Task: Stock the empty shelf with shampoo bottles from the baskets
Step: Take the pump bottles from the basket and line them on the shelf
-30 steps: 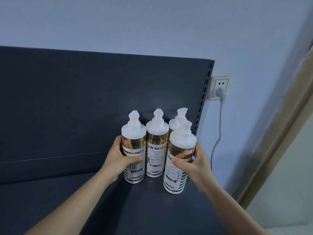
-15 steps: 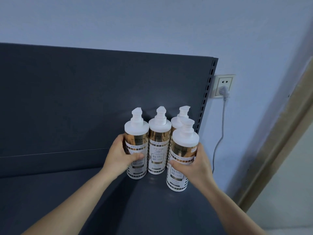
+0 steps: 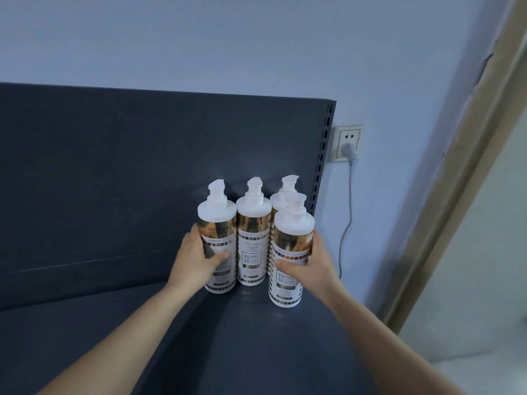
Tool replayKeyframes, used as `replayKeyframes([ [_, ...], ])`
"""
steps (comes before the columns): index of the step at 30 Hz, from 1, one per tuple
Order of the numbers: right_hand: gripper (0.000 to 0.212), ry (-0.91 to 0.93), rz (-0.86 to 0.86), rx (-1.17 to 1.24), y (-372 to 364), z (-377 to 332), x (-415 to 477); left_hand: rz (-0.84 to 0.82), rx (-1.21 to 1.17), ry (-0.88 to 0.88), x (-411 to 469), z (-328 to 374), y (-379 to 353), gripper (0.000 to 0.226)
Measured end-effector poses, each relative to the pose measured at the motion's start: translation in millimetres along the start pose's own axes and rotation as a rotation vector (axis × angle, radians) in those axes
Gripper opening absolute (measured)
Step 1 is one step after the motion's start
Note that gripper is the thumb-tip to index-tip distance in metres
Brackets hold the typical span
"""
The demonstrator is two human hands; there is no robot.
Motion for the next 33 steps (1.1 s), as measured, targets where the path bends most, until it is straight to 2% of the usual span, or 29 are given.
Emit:
replayKeyframes([
  [5, 0.092, -0.039, 0.025, -0.208, 3, -4, -27, -0.075, 0.105, 0.093, -11, -3, -1, 0.084],
  [8, 0.102, -0.124, 0.031, -0.414, 4, -7, -51, -0.163, 0.161, 0.085, -23, -5, 1, 0.078],
  [15, 0.076, -0.281, 0.092, -0.713, 9, -9, -127, -0.415, 0.325, -0.008, -58, 3, 13, 0.079],
  [20, 0.067, -0.399, 0.143, -0.789, 14, -12, -200, -0.543, 0.389, -0.307, -103, 31, 15, 0.062],
  [24, 0.066, -0.508, 0.176, -0.851, 20, -13, -270, -0.641, 0.430, -0.571, -157, 57, 2, 0.064],
  [28, 0.065, -0.640, 0.196, -0.931, 31, -7, -341, -0.772, 0.414, -0.702, -220, 78, -21, 0.077],
  [33, 0.064, -0.804, 0.215, -0.981, 51, 8, -429, -0.858, 0.439, -0.900, -303, 99, -54, 0.064],
])
Point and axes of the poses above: each hand's wrist, its own x-axis towards the middle knuckle, its own y-axis out of the back of the hand, z = x × y, the point moved 2 cm from there along x, towards the middle knuckle, and after that the axes turned 6 degrees about -x, right-handed, at the moved point
